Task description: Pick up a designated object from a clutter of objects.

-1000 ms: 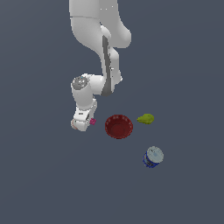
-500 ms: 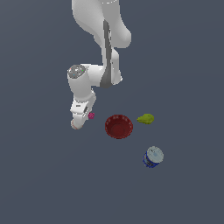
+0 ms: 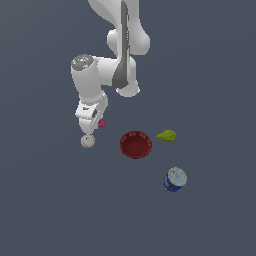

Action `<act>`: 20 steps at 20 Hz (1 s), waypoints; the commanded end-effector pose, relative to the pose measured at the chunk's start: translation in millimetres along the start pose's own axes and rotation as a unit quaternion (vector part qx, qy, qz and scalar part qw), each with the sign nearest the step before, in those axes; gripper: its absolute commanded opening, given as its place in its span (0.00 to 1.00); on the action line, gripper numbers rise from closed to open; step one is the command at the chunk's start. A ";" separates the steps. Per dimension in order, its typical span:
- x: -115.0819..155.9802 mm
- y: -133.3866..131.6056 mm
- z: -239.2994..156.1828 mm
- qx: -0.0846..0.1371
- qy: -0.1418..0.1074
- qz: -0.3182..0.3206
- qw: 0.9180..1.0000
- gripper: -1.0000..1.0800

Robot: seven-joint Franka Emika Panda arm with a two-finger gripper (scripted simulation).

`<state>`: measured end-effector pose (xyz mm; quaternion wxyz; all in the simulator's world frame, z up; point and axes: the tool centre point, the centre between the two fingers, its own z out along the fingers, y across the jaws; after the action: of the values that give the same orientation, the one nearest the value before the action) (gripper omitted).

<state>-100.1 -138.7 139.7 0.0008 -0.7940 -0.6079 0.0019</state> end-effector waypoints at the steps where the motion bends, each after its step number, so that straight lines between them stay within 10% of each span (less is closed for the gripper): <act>1: -0.5 -1.4 -15.0 0.000 0.001 0.000 1.000 0.00; 20: -7.3 -12.1 -156.8 -0.003 0.005 -0.001 1.000 0.00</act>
<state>-111.5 -141.9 282.8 0.0015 -0.7931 -0.6090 -0.0041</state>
